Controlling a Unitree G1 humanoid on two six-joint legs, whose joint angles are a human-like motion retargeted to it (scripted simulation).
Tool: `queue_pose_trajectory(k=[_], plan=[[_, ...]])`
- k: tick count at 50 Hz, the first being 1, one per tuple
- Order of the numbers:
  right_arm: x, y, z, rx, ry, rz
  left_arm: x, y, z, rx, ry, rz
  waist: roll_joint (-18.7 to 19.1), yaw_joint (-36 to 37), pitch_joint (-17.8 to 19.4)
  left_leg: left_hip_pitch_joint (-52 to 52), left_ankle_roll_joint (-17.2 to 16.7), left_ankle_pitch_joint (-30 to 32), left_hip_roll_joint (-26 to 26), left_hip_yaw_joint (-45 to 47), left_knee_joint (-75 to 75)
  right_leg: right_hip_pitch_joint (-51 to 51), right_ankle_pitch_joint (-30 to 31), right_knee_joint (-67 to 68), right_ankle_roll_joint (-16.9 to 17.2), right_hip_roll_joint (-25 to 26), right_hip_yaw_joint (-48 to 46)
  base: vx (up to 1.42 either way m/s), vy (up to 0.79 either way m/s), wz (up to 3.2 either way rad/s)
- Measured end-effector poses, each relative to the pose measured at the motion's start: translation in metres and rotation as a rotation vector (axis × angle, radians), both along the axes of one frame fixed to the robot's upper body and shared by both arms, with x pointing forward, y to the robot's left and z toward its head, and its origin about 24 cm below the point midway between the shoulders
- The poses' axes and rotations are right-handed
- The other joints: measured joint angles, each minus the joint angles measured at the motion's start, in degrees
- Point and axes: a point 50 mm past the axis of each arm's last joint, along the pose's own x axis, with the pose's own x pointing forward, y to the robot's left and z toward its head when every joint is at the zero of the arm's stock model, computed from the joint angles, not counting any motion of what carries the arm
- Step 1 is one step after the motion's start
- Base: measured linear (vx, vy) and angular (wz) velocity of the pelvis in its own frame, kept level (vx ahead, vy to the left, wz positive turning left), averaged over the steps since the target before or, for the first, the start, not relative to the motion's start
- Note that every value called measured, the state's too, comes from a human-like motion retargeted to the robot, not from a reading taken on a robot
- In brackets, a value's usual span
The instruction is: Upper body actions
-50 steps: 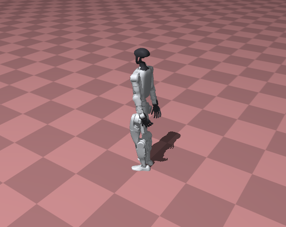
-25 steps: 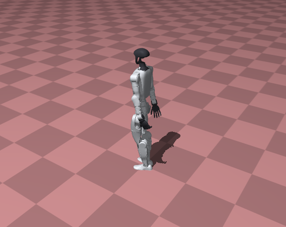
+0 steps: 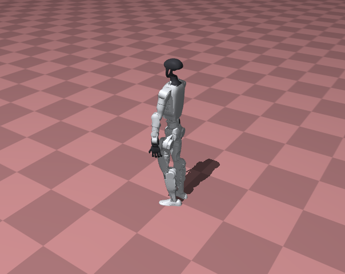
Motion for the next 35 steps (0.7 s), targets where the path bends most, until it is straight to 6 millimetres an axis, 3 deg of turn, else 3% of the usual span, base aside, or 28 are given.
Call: queue_pose_trajectory(k=[2, 3, 6, 8, 10, 12, 15, 17, 20, 25, 28, 30, 34, 35], plan=[[0.059, 0.005, 0.009, 0.046, -0.148, 0.011, 0.066, 0.017, 0.014, 0.02, -0.172, -0.039, -0.8, -5.7, -1.2, -0.3, 0.8, 0.9, -2.6, -6.5, 0.4, 1.0, 0.5, -1.5, -2.0, 0.3, -6.7, -0.03, 0.02, 1.25], [0.095, 0.01, 0.019, 0.081, -0.232, 0.023, 0.102, 0.027, 0.027, 0.033, -0.264, -0.056, -1.1, -5.2, -1.8, 0.0, 0.8, 0.9, -2.6, -6.1, 0.3, 1.1, 0.4, -1.3, -2.1, 0.4, -6.2, -0.01, 0.03, 0.63], [0.202, 0.025, 0.071, 0.182, -0.55, 0.037, 0.209, 0.043, 0.085, 0.127, -0.557, -0.129, -1.3, -4.9, -3.8, 0.2, 1.0, 0.8, -2.6, -6.2, 0.4, 1.4, 0.3, -1.3, -2.0, 0.6, -6.3, 0.0, 0.0, 0.0], [0.267, 0.034, 0.123, 0.233, -0.793, 0.046, 0.27, 0.048, 0.14, 0.205, -0.76, -0.166, -1.2, -5.2, -5.2, -0.1, 0.9, 0.7, -2.5, -6.3, 0.5, 1.3, 0.1, -1.2, -2.0, 0.7, -6.3, -0.01, 0.03, 0.02], [0.319, 0.044, 0.186, 0.284, -1.04, 0.056, 0.318, 0.049, 0.202, 0.267, -0.969, -0.193, -0.7, -5.4, -6.9, -0.9, 0.9, 0.5, -2.4, -6.2, 0.7, 0.6, -0.1, -1.1, -1.8, 0.8, -6.1, 0.03, 0.05, -0.03], [0.355, 0.051, 0.253, 0.332, -1.272, 0.07, 0.352, 0.047, 0.265, 0.32, -1.168, -0.215, -0.2, -5.3, -8.7, -1.7, 0.8, 0.2, -2.3, -6.0, 0.8, -0.2, -0.3, -1.0, -1.7, 0.8, -5.8, 0.09, 0.07, -0.05], [0.383, 0.052, 0.352, 0.367, -1.585, 0.083, 0.38, 0.039, 0.359, 0.411, -1.45, -0.244, 0.1, -4.6, -12.2, -3.7, 0.6, 0.0, -2.6, -6.0, 0.7, -2.3, -0.6, -1.0, -1.5, 0.3, -5.6, 0.13, 0.07, 0.01], [0.387, 0.05, 0.417, 0.369, -1.787, 0.086, 0.384, 0.036, 0.42, 0.489, -1.624, -0.253, 0.2, -4.1, -14.6, -5.4, 0.4, -0.2, -2.7, -5.8, 0.6, -4.2, -0.7, -0.9, -1.4, 0.0, -5.3, 0.13, 0.03, -0.04], [0.375, 0.051, 0.507, 0.36, -2.077, 0.082, 0.374, 0.036, 0.502, 0.623, -1.852, -0.203, 0.5, -3.5, -17.1, -7.4, 0.1, -0.5, -2.7, -5.2, 0.5, -6.5, -0.8, -0.8, -1.3, -0.2, -4.6, 0.1, 0.01, -0.14], [0.32, 0.044, 0.636, 0.293, -2.533, -0.075, 0.32, 0.037, 0.625, 0.816, -2.266, 0.083, 0.2, -2.7, -15.8, -8.3, -0.2, -0.9, -2.3, -3.9, 0.4, -8.2, -0.7, -0.5, -1.1, -0.5, -3.4, -0.07, -0.06, -0.22], [0.272, 0.027, 0.693, 0.235, -2.789, -0.206, 0.273, 0.027, 0.684, 0.927, -2.547, 0.184, -0.8, -2.5, -14.0, -8.7, -0.3, -1.0, -2.4, -4.0, 0.4, -8.5, -0.9, -0.5, -0.9, -0.6, -3.4, -0.19, -0.08, 0.02], [0.236, 0.022, 0.724, 0.178, -2.947, -0.203, 0.246, 0.018, 0.71, 0.967, -2.682, 0.273, -0.7, -2.2, -12.6, -9.1, -0.3, -1.0, -2.5, -4.4, 0.3, -8.7, -1.1, -0.6, -0.8, -0.7, -3.6, -0.28, 0.08, 0.18], [0.195, 0.021, 0.751, 0.109, -3.115, -0.14, 0.219, 0.01, 0.731, 0.915, -2.838, 0.344, 0.0, -2.0, -12.4, -9.6, -0.3, -1.0, -2.5, -5.1, 0.4, -8.7, -1.5, -0.6, -0.6, -0.6, -4.0, -0.04, 0.07, 0.16], [0.188, 0.02, 0.754, -0.104, 3.127, 0.131, 0.216, 0.008, 0.733, 0.869, -2.869, 0.358, 0.0, -2.0, -12.7, -9.6, -0.3, -1.0, -2.5, -5.2, 0.4, -8.7, -1.6, -0.7, -0.6, -0.6, -4.1, 0.0, 0.0, 0.0]])
